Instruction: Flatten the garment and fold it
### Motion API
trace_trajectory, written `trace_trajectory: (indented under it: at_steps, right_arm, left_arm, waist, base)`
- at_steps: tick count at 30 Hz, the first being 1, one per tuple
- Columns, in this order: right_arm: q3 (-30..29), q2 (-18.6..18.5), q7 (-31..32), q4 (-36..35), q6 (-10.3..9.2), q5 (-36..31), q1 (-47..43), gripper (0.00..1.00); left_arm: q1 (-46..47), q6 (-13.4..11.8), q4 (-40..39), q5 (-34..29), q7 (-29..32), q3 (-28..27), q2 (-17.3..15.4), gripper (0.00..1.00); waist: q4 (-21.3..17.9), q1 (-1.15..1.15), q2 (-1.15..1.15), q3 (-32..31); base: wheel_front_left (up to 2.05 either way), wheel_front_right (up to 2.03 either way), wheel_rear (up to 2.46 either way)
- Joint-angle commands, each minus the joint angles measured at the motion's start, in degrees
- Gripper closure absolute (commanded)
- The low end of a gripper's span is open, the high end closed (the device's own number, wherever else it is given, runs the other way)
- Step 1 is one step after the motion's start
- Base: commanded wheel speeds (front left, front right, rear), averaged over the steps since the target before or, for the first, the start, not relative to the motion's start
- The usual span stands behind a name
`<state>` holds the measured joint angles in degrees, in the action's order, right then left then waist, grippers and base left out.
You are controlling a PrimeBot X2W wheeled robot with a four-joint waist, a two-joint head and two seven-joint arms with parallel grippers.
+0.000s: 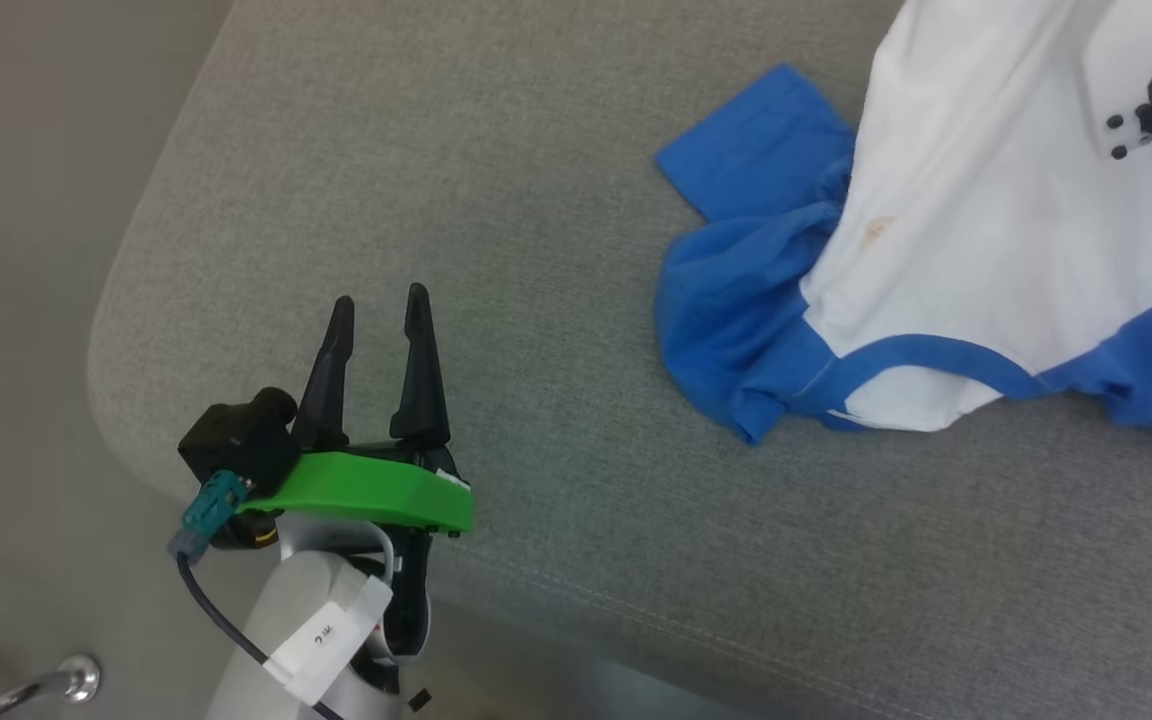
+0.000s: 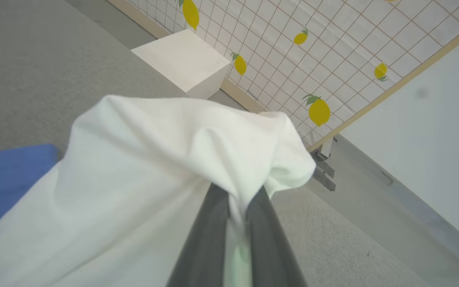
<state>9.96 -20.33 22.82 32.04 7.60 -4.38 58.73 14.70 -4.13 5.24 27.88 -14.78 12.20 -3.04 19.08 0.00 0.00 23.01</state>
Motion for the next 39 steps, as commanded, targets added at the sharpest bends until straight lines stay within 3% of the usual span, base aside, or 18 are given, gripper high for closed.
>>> trace_trajectory:
  at_steps: [1, 3, 4, 5, 13, 22, 29, 39]
  right_arm:
    - [0.4, 0.41, -0.53, 1.85, -0.11, -0.15, 0.68, 1.0]
    - [0.61, 0.79, -1.33, 4.22, -0.11, 0.21, 1.13, 1.0]
    - [0.57, 1.02, -1.78, 5.42, -0.11, 0.54, 0.99, 0.76]
    - [0.28, 1.34, -2.01, 6.57, -0.11, 1.13, 0.56, 0.0]
    - [-4.8, 3.98, -10.52, 6.56, -0.11, 7.53, -8.75, 0.0]
    - [-8.89, 10.01, -22.82, -10.66, -0.11, 13.35, -31.46, 0.0]
    - [-12.02, 15.94, -22.63, -25.49, -0.11, 12.99, -46.35, 0.0]
    - [-9.49, 17.39, -19.84, -33.26, -0.11, 14.13, -50.79, 0.0]
  left_arm:
    - [0.91, -0.36, -0.16, 0.81, -0.21, 0.21, 0.15, 0.0]
    - [0.91, -0.62, -0.3, 0.99, -0.21, 0.27, 0.15, 0.0]
    - [0.86, -0.76, -0.29, 1.05, -0.21, 0.25, 0.15, 0.0]
    - [0.8, -0.83, -0.16, 1.02, -0.21, 0.21, 0.15, 0.0]
    - [-0.95, -0.4, 1.56, -0.53, -0.21, -1.52, 0.16, 0.0]
    - [-2.38, 0.65, 5.92, -2.52, -0.21, -3.8, 0.16, 0.0]
    - [5.6, 1.2, 14.15, -1.66, 3.52, -2.86, 0.01, 0.0]
    - [21.75, 0.12, 30.46, 0.38, 18.09, -1.69, -0.52, 0.0]
  waist:
    - [1.05, 0.0, 0.0, 1.1]
    - [1.02, 0.0, 0.0, 1.2]
    - [0.85, 0.0, 0.0, 1.13]
    - [0.57, 0.0, 0.0, 0.89]
    - [-3.84, 0.0, 0.0, -4.27]
    - [-11.21, 0.0, 0.0, -10.81]
    - [-17.02, 0.0, 0.0, -11.34]
    - [-23.61, 0.0, 0.0, -7.66]
  base:
    - [0.0, 0.0, 0.0]
    - [0.0, 0.0, 0.0]
    - [0.0, 0.0, 0.0]
    - [0.0, 0.0, 0.0]
    - [0.0, 0.0, 0.0]
    - [0.0, 0.0, 0.0]
    - [0.0, 0.0, 0.0]
    - [0.0, 0.0, 0.0]
